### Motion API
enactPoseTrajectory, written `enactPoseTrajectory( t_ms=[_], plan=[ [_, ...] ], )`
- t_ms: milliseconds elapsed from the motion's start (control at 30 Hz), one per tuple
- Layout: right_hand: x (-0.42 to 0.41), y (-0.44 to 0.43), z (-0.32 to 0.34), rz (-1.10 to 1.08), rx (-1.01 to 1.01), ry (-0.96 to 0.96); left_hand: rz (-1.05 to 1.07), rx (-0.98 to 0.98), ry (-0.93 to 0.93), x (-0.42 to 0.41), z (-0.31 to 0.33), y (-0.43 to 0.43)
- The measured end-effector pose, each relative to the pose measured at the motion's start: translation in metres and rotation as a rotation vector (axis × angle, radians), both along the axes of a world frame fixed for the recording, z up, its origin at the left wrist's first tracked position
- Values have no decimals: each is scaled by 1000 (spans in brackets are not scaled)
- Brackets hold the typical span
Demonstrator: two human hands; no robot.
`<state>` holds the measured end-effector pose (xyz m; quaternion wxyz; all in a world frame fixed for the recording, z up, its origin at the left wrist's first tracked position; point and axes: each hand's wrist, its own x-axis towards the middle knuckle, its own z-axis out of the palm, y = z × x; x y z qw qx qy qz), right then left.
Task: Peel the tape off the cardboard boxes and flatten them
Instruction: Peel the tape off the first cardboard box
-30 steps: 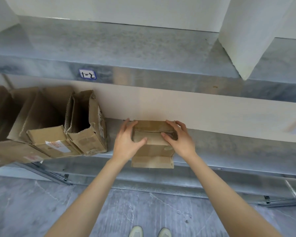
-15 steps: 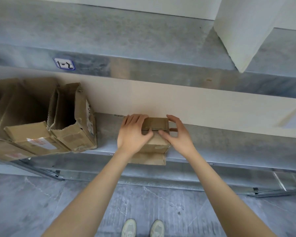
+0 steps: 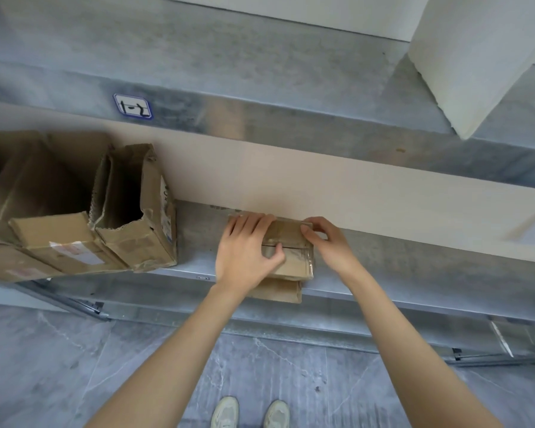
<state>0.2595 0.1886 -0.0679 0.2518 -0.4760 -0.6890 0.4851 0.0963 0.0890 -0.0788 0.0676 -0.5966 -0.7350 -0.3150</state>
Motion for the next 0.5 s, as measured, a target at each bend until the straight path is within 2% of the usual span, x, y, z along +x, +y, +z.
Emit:
enactPoseTrajectory(
  t_ms=[167,333,500],
  plan=[
    [-1,-1,2,-2,-8,0,-9,3,3,1,0,-1],
    [-2,-4,7,-13,74,-5,-7,-16,-1,2,1,0],
    [-2,-2,9,69,183,-162,-13,-28,2,2,1,0]
  ],
)
